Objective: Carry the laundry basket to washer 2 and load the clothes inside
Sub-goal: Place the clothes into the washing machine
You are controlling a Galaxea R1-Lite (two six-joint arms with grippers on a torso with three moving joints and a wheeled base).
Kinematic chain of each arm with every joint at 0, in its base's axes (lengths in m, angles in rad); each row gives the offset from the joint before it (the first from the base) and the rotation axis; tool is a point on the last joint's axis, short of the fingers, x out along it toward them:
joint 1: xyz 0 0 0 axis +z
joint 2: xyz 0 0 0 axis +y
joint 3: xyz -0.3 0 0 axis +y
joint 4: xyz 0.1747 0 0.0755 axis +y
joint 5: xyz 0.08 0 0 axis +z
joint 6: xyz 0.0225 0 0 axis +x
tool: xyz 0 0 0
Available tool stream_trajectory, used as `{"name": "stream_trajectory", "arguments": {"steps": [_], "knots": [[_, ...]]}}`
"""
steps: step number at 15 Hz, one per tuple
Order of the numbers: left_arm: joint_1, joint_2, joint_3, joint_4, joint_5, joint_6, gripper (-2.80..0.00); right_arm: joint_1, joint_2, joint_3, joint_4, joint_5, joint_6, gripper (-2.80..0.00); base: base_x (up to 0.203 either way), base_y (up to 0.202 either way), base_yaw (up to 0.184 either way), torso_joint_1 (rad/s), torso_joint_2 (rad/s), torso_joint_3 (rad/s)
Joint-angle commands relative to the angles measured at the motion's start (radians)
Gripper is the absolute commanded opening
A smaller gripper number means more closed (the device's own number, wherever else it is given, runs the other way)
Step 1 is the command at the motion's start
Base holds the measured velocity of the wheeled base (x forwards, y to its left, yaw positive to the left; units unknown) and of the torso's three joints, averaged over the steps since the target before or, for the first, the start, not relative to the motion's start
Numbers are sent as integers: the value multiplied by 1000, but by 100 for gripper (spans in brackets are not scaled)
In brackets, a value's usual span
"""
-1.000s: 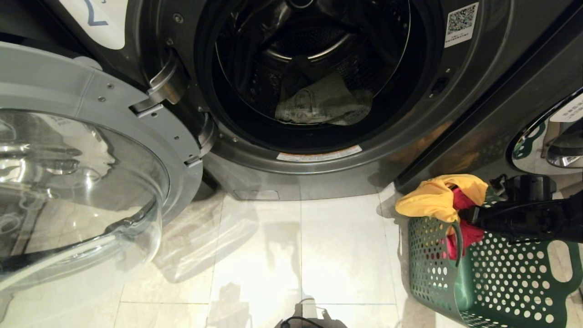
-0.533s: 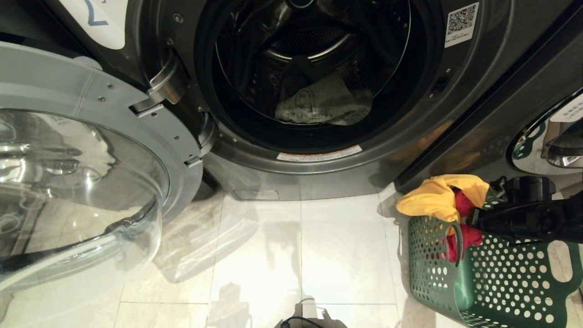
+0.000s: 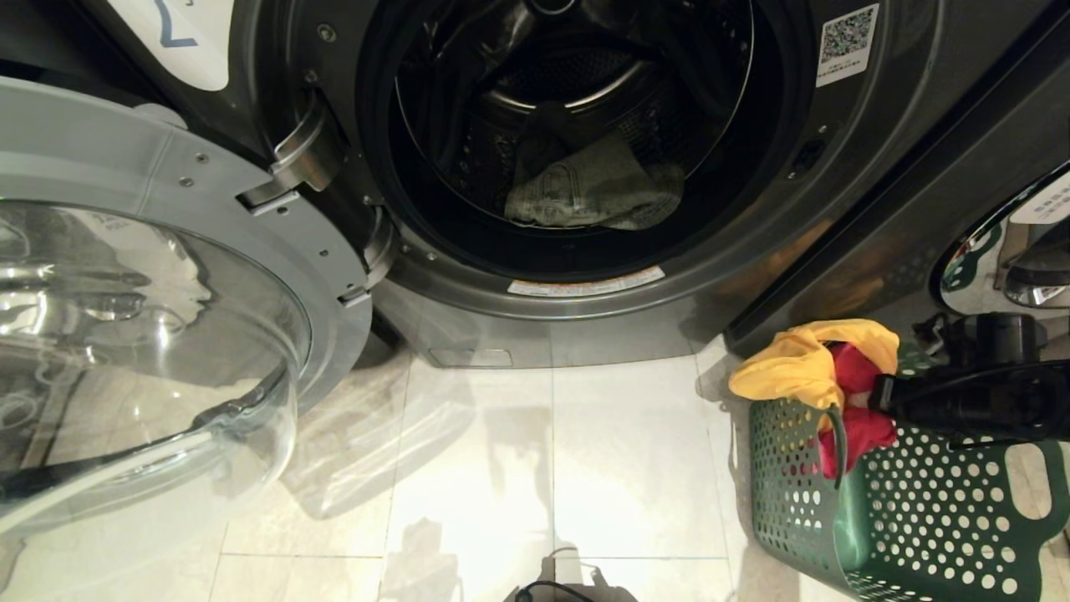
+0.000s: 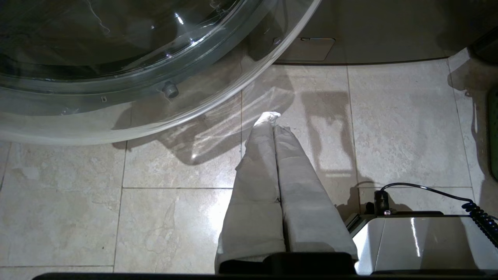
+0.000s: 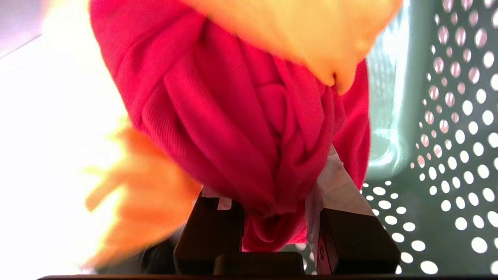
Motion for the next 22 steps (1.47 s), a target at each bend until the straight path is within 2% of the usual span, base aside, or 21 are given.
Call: {"name": "stream_trajectory", "arguments": {"steps": [1,5,7,9,11,17,20,22], "knots": [[0,1,0,0,0,-1,-280,-1,-179,93,-5,28,-40,-280,0,0,0,0,0,0],[0,0,0,0,0,-1,-280,0,-436,246,-44,69,-207,-280,0,0,0,0,0,0],[0,0,0,0,0,0,-280,1,-535,270,-64,130,-244,-280,0,0,0,0,0,0],[0,0,0,0,0,-1,-280,27,-613,261,-68,156,-243,-280,0,0,0,0,0,0],[0,1,0,0,0,-2,-280,108,-669,236,-59,162,-220,-280,0,0,0,0,0,0],[0,0,0,0,0,-1,-280,430,-743,162,-42,147,-190,-280,0,0,0,0,0,0],[0,1,0,0,0,-1,-280,588,-743,127,-48,101,-182,-280,0,0,0,0,0,0],[0,0,0,0,0,-1,-280,687,-673,78,-66,40,-165,-280,0,0,0,0,0,0]]}}
